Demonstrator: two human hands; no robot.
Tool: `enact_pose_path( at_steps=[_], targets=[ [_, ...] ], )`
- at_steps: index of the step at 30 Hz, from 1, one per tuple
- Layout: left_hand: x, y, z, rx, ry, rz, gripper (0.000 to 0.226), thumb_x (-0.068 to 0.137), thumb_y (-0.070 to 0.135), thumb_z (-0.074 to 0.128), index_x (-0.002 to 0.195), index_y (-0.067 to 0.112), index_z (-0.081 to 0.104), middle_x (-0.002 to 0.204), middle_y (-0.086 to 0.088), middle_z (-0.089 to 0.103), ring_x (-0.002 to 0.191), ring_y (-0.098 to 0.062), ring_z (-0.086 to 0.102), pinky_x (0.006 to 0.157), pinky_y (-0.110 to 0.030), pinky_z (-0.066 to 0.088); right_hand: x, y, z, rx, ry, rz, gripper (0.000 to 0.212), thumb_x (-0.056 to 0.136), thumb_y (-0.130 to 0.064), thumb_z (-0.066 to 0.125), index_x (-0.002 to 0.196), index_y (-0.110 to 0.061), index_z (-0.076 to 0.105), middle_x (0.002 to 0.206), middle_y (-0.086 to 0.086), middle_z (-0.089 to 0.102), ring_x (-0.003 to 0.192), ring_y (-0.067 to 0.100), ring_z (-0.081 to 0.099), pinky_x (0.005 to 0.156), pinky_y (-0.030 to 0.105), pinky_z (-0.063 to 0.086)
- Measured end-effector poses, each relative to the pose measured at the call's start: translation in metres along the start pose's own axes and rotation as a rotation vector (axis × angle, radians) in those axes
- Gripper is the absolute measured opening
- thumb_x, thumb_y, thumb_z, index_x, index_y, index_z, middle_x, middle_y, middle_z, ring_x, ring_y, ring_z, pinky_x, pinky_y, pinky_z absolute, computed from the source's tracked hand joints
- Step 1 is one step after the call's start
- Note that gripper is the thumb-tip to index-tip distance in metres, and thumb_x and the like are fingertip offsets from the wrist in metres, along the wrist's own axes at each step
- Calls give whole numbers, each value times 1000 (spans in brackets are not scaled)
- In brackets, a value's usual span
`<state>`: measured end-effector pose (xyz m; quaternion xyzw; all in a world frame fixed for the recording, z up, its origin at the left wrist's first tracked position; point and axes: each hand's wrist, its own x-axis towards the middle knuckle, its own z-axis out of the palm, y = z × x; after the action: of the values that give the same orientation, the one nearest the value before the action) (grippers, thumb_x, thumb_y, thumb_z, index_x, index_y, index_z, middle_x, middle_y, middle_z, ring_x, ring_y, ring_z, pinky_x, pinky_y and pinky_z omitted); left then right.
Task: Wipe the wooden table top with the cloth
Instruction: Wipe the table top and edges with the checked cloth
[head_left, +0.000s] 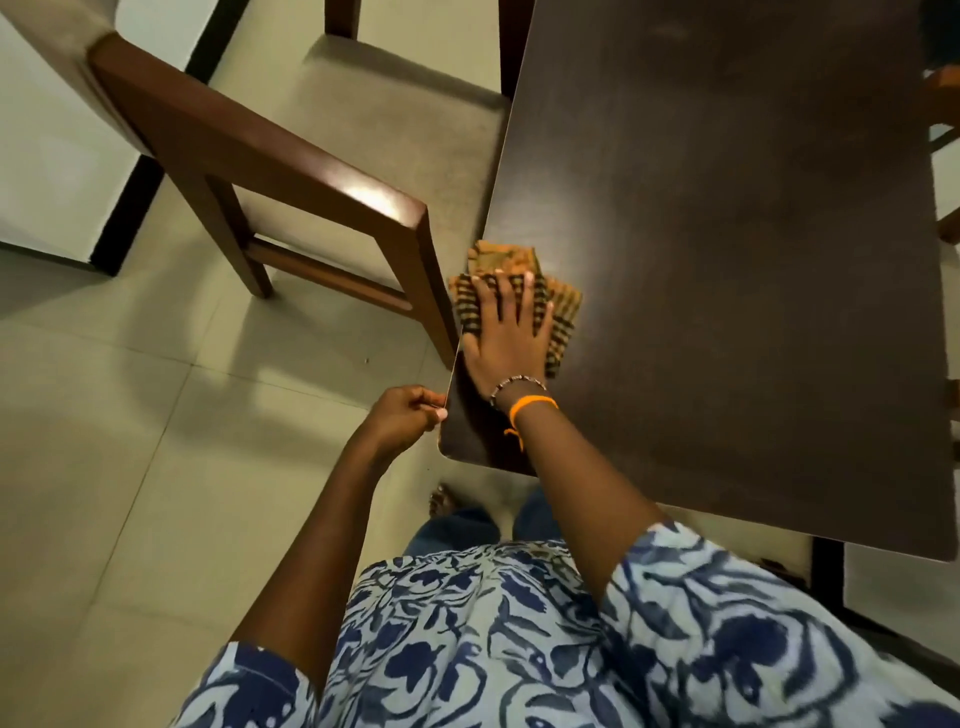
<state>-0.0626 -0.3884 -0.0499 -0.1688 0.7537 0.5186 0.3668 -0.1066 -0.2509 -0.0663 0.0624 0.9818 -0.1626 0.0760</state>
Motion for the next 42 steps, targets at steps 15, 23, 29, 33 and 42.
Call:
enact_pose_path(
  at_steps=[15,23,29,33,42],
  targets=[
    [-12,-13,9,-126,110,-17,24,86,2,60,110,-1,64,82,-2,62,79,-15,57,70,-16,45,-30,40,-14,-128,-225,-438,71,76,-41,25,146,-31,19,158,-5,11,146,24,-3,114,51,-3],
    [-13,-13,1,-43,38,-34,25,87,6,61,111,-1,64,99,-8,62,93,-17,56,84,-26,42,-39,182,-68,-47,15,144,77,68,-39,28,145,-25,26,155,3,21,145,29,7,115,54,9],
    [-16,-10,1,-29,58,-39,23,88,6,60,108,-2,64,96,-10,62,84,-18,57,67,-17,45,-52,103,-31,33,56,309,70,86,-26,47,148,-23,16,158,2,8,145,30,-5,113,59,-4],
    [-22,-12,9,-142,105,-79,21,87,3,59,106,-6,64,81,-6,63,83,-18,56,61,-15,46,-82,9,11,6,-97,-147,73,77,-39,30,147,-23,20,158,5,12,145,32,-2,111,61,-3],
    [-38,-35,8,-304,-44,-127,28,89,8,57,115,17,59,95,10,64,90,-4,57,95,-34,33,-95,84,-10,-96,-45,-161,77,70,-44,29,145,-27,26,155,0,25,145,29,10,113,57,3]
  ],
)
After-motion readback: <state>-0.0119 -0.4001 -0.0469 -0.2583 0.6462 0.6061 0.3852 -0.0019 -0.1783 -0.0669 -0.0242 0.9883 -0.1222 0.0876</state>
